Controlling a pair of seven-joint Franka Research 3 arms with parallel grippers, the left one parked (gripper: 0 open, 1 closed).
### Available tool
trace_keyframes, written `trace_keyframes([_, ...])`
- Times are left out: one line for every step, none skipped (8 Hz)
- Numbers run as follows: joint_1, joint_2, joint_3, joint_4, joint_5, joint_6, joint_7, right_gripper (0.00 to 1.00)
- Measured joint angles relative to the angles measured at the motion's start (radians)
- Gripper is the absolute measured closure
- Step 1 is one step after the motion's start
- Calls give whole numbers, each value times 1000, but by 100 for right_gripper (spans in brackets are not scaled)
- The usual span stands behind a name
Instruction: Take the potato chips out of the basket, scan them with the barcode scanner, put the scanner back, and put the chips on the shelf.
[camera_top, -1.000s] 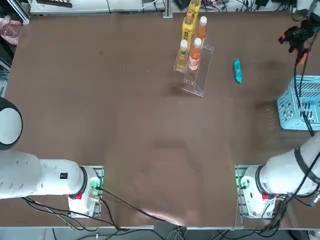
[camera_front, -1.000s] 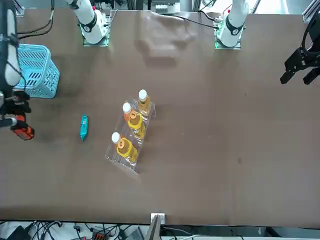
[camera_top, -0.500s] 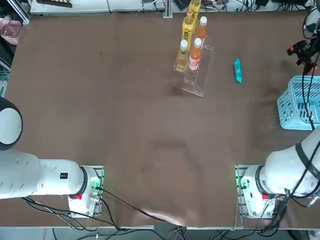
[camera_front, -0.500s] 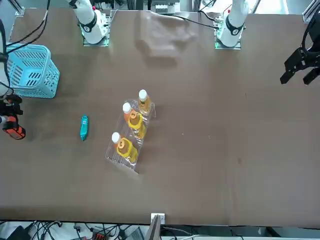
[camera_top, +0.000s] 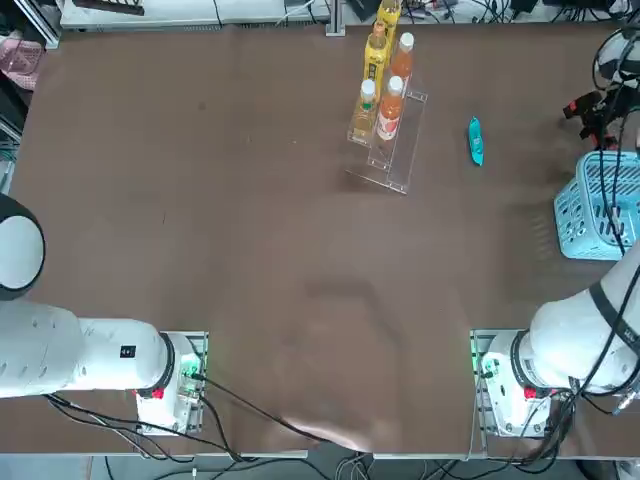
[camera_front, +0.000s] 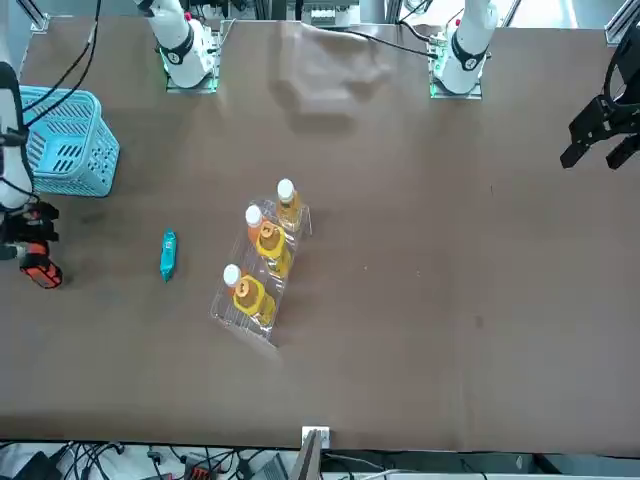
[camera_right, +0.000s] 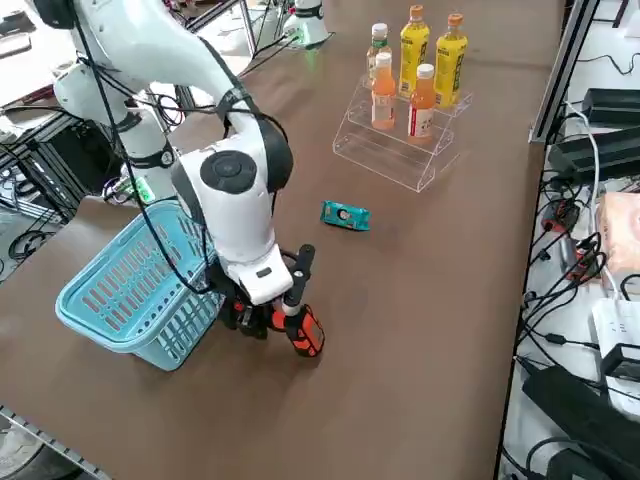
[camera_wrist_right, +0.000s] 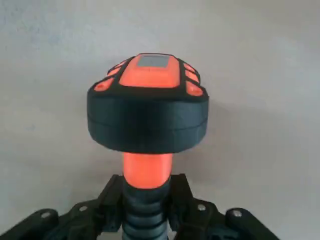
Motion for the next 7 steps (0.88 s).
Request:
trace_keyframes([0,14,1,11,6,2,0,59])
trace_keyframes([0,28,1,16,8,17,0,59])
trace_keyframes([-1,42,1,18,8,38,0,59])
trace_keyframes([-2,55,1,20,8,46,0,59])
trace_keyframes([-2,65,1,23,9,51,0,59])
trace_keyframes([-5,71,1,23,10,56,0,59])
trace_keyframes([-8,76,1,23,10,61,0,59])
